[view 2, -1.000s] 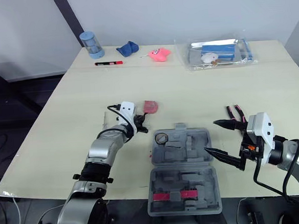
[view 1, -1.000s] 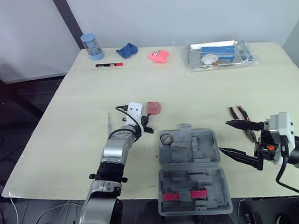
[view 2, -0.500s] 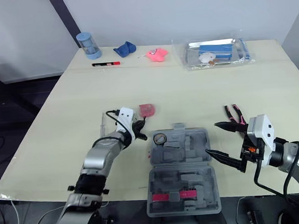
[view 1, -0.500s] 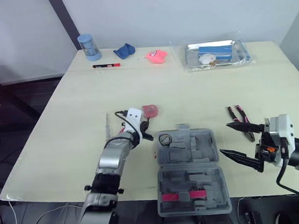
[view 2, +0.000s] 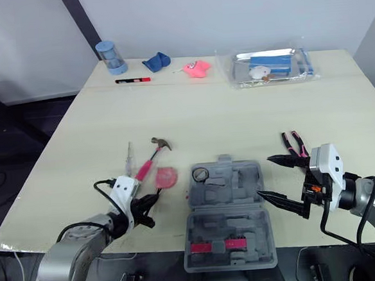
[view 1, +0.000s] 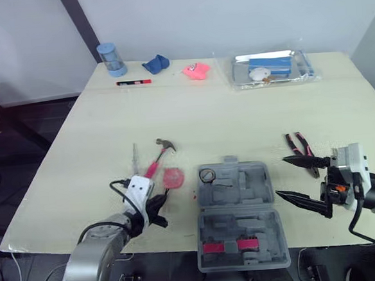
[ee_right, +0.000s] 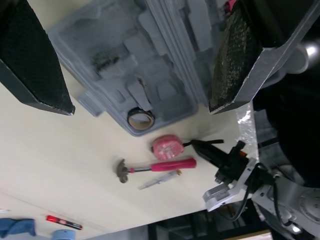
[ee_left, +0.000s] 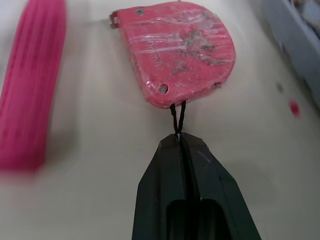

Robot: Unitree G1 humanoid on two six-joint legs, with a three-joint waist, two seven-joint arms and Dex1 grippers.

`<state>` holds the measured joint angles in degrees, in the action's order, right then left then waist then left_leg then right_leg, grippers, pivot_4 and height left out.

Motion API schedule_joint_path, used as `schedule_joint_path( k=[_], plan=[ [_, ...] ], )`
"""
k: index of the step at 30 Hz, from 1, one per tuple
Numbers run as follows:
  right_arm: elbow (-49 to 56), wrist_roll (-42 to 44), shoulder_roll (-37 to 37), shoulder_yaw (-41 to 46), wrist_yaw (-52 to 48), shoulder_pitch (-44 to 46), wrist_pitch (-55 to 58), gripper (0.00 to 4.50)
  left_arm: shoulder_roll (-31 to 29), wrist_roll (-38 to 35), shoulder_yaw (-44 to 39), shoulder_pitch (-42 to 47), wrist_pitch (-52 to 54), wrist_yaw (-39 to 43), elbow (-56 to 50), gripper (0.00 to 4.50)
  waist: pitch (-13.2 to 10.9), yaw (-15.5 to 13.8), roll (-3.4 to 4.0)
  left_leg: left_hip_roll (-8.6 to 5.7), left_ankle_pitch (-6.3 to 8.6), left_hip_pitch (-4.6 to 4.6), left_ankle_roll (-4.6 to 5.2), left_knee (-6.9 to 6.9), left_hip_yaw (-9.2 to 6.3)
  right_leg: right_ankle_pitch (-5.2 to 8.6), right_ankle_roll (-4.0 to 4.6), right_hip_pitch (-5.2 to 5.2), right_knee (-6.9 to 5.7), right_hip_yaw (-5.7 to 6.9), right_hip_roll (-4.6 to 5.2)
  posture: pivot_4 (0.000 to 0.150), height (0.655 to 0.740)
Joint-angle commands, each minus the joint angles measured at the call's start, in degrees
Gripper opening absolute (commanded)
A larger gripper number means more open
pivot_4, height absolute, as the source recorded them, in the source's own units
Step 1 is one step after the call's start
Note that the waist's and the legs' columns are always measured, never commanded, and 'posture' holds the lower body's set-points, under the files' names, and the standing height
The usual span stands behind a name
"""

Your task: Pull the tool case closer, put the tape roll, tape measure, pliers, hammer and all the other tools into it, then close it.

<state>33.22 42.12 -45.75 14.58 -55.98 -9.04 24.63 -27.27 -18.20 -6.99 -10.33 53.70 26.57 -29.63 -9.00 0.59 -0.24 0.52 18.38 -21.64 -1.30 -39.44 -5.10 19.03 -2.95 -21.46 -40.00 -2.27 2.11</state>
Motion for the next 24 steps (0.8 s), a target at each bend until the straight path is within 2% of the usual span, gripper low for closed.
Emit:
schedule_joint_path(
  k=[1, 4, 14, 21, 22, 23, 24],
  plan=[
    [2.2, 1.6, -1.2, 1.2, -1.3, 0.3, 0.3, 4.5, -1.0, -1.7, -2.3, -3.6, 1.2, 0.3, -4.7, 0.03, 0.0, 0.0, -0.01, -0.01, 0.0, 0.0, 0.0, 0.0, -0.01, 0.0, 0.0, 0.01, 0.01, 0.01, 0.0, 0.15, 0.74],
    [2.6, 1.7, -1.6, 0.5, -2.0, 0.7, 0.4, 4.5, -1.2, -1.9, -2.8, -6.0, 0.4, 0.1, -5.2, 0.03, 0.0, 0.2, 0.0, -0.01, 0.0, 0.01, 0.0, 0.03, 0.03, 0.0, 0.0, 0.0, 0.05, -0.04, -0.01, 0.15, 0.74],
    [3.5, 1.3, -2.8, -1.0, -4.9, 2.0, -0.1, 4.5, -1.4, -3.4, -3.3, -6.2, 0.7, -0.7, -6.7, 0.03, 0.0, 0.1, 0.0, -0.02, 0.02, 0.0, 0.04, 0.04, 0.0, 0.0, 0.0, 0.0, 0.05, -0.01, -0.02, 0.15, 0.74],
    [2.9, 0.3, -2.8, -1.9, -6.4, 2.2, -1.1, 4.5, -2.4, -8.7, -7.5, -5.2, 6.1, 0.1, -11.9, 0.03, 0.0, 0.2, -0.01, -0.01, 0.02, 0.0, 0.04, 0.04, 0.0, 0.0, 0.0, 0.0, 0.05, -0.01, -0.01, 0.15, 0.74],
    [2.8, 0.2, -2.7, -2.0, -6.4, 2.3, -1.2, 4.5, -2.8, -9.4, -8.1, -5.2, 6.7, 0.3, -12.5, 0.56, 0.0, 0.2, -0.01, -0.01, 0.02, 0.0, 0.03, 0.04, 0.0, 0.0, 0.0, 0.0, 0.05, -0.01, -0.01, 0.15, 0.74],
    [2.7, 0.0, -2.6, -2.0, -6.6, 2.3, -1.3, 4.5, -3.3, -9.9, -9.0, -5.3, 7.2, 0.5, -12.9, 0.67, 0.0, 0.2, -0.01, -0.01, 0.01, 0.0, 0.02, 0.04, 0.0, 0.0, 0.0, 0.0, 0.05, -0.01, -0.02, 0.15, 0.74],
    [2.7, -0.1, -2.6, -2.1, -6.6, 2.4, -1.3, 4.5, -3.9, -10.5, -9.9, -5.4, 7.4, 0.9, -13.2, 1.1, 0.0, 0.2, -0.01, -0.01, 0.01, 0.0, 0.01, 0.03, 0.0, 0.0, 0.0, 0.0, 0.04, -0.01, -0.02, 0.15, 0.74]
  ],
)
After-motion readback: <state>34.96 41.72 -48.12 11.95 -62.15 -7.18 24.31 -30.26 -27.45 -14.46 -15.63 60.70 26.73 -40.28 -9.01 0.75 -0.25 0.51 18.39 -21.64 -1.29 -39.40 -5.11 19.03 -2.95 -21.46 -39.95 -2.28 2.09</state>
